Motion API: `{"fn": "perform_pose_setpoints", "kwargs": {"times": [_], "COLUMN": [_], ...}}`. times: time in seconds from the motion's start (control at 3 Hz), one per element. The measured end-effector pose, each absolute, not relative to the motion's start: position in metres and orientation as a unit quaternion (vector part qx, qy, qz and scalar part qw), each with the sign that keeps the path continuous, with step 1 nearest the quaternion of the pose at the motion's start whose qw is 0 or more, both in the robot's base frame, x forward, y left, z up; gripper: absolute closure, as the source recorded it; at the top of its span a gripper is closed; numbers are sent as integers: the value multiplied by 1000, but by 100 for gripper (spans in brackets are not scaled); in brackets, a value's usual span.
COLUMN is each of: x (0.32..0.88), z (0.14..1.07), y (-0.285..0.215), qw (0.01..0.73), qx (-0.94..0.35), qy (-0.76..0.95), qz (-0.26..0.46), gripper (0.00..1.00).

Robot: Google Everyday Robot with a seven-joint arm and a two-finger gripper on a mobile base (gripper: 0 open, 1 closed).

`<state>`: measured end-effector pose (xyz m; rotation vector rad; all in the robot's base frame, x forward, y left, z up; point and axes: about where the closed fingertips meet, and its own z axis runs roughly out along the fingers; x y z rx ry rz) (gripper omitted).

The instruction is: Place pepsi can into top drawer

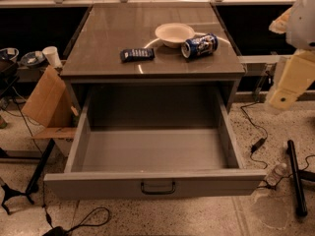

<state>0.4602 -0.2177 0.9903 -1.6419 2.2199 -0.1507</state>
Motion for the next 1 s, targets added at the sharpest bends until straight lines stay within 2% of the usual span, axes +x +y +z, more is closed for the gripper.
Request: {"fn": "perform_pose_setpoints", "kwargs": {"times": [0.67,1.0], "x": [503,535], "z": [984,978], "y": [-196,-191], "qw": [269,318], "qx": [-524,-452], "qy": [808,833], "qz": [-7,28], "gripper": [0,0]}}
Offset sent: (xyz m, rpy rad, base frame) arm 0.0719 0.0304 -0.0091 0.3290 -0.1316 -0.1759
